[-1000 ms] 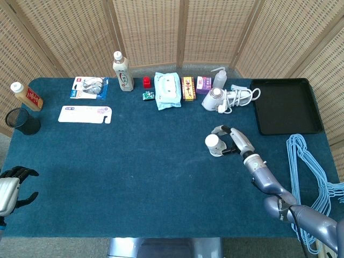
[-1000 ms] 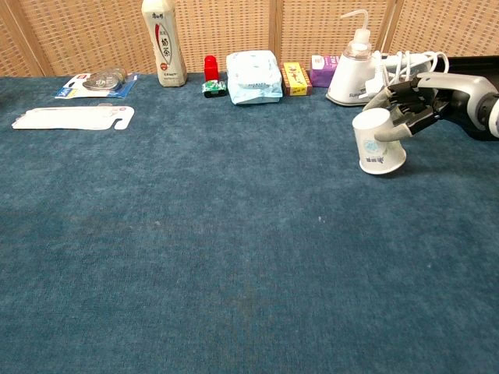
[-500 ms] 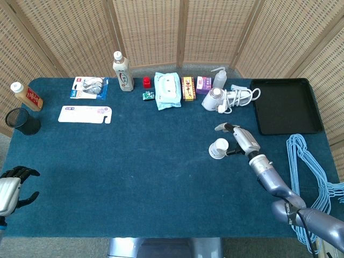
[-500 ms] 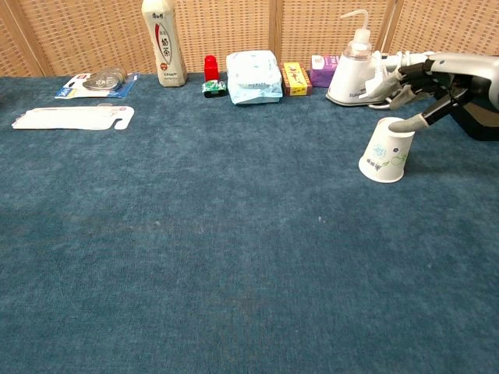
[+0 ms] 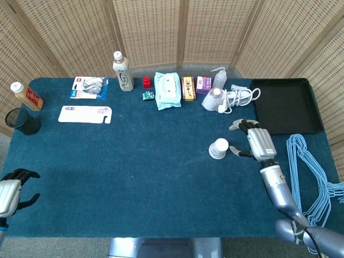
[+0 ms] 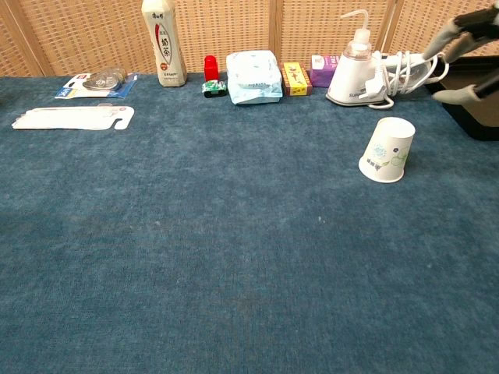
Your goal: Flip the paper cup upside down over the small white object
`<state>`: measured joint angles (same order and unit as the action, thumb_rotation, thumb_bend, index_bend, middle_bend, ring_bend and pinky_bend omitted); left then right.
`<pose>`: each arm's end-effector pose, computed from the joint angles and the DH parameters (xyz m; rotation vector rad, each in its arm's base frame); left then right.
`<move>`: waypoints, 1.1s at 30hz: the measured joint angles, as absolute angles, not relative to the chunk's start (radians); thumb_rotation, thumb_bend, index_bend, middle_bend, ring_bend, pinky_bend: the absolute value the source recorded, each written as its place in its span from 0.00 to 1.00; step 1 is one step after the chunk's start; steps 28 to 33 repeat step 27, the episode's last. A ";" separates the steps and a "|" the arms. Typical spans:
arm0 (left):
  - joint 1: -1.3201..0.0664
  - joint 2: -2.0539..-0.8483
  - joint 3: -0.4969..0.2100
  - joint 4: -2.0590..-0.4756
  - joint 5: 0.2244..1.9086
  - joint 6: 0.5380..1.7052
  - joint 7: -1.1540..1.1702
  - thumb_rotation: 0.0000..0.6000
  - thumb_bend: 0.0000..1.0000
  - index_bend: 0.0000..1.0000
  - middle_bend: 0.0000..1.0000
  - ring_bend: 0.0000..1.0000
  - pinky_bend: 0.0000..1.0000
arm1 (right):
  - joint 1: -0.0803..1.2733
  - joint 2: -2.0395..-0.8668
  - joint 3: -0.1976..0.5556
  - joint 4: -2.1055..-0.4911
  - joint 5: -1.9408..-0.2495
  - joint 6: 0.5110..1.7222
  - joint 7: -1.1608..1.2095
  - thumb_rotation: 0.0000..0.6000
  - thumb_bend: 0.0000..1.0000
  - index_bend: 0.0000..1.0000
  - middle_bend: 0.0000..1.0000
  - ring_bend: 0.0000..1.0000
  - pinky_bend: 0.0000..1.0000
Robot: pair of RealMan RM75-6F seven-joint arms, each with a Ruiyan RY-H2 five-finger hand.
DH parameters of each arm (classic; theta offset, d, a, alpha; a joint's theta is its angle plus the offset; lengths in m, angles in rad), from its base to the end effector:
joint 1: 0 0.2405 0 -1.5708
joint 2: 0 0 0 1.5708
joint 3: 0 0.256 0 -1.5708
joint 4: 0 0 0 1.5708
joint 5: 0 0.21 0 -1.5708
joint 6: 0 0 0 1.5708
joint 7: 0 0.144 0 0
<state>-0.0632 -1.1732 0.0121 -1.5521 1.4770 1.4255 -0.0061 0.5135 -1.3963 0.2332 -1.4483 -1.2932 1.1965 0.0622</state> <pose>-0.3328 0.1604 0.1323 -1.4152 -1.0157 -0.8004 -0.2209 -0.3365 0.0807 1.4604 -1.0216 1.2063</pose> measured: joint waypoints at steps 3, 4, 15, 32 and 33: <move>-0.058 -1.183 0.015 -1.544 1.480 1.433 -0.001 0.92 0.23 0.37 0.38 0.25 0.28 | 0.452 -1.388 0.211 -1.506 -1.293 1.291 -0.031 0.97 0.28 0.37 0.29 0.31 0.18; -0.055 -1.186 0.015 -1.541 1.481 1.438 0.005 0.92 0.23 0.37 0.38 0.25 0.28 | 0.435 -1.384 0.203 -1.524 -1.293 1.312 -0.050 0.97 0.28 0.37 0.29 0.31 0.18; -0.028 -1.196 0.015 -1.529 1.511 1.508 0.022 0.92 0.23 0.37 0.38 0.25 0.28 | 0.281 -1.296 0.106 -1.644 -1.339 1.449 -0.135 0.97 0.28 0.38 0.29 0.31 0.18; -0.030 -1.209 0.014 -1.532 1.533 1.512 0.025 0.93 0.23 0.37 0.38 0.25 0.28 | 0.183 -1.258 0.059 -1.660 -1.372 1.505 -0.119 0.97 0.28 0.39 0.29 0.31 0.18; -0.030 -1.209 0.014 -1.532 1.533 1.512 0.025 0.93 0.23 0.37 0.38 0.25 0.28 | 0.183 -1.258 0.059 -1.660 -1.372 1.505 -0.119 0.97 0.28 0.39 0.29 0.31 0.18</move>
